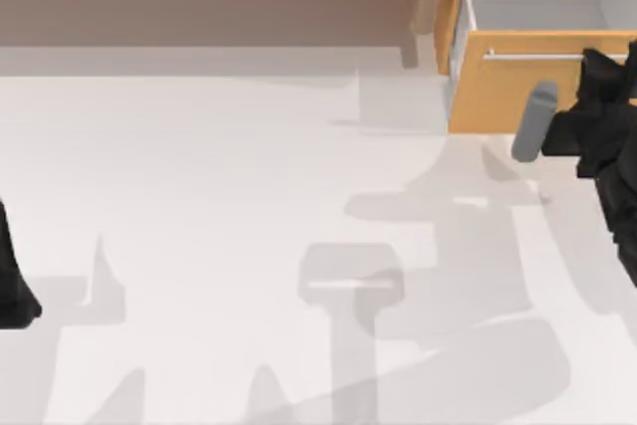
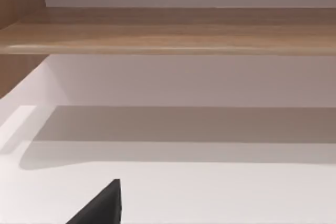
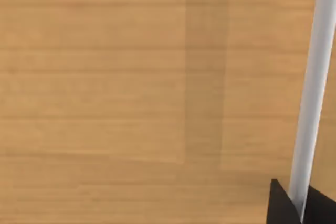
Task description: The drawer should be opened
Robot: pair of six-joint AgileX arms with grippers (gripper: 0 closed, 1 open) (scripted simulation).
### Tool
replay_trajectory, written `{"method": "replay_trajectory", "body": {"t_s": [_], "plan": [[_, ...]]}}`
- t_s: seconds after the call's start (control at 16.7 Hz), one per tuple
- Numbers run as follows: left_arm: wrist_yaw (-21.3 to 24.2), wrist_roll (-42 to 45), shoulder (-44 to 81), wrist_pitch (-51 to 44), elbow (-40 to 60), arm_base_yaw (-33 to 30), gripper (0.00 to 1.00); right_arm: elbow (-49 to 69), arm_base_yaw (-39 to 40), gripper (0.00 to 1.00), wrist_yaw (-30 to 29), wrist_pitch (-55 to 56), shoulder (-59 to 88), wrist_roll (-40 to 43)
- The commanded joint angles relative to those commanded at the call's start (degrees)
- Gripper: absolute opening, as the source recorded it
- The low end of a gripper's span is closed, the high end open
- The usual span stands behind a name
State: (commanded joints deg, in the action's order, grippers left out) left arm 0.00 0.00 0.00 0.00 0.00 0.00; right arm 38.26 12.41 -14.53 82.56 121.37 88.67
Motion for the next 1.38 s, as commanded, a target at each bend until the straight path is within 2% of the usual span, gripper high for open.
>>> {"method": "replay_trajectory", "body": {"t_s": [0.24,0.66,1.02,1.32,1.38], "plan": [[0.00,0.00,0.00,0.00,0.00,0.00,1.00,-7.95,1.46,0.00,-1.40,4.73,-2.85,0.13],[0.00,0.00,0.00,0.00,0.00,0.00,1.00,-9.54,1.96,0.00,-1.82,6.13,-3.42,0.26],[0.00,0.00,0.00,0.00,0.00,0.00,1.00,-20.96,5.20,0.00,-5.08,13.95,-6.38,0.07],[0.00,0.00,0.00,0.00,0.00,0.00,1.00,-22.70,5.84,0.00,-5.70,15.44,-6.92,0.19],[0.00,0.00,0.00,0.00,0.00,0.00,1.00,-22.70,5.84,0.08,-5.70,15.44,-6.92,0.19]]}}
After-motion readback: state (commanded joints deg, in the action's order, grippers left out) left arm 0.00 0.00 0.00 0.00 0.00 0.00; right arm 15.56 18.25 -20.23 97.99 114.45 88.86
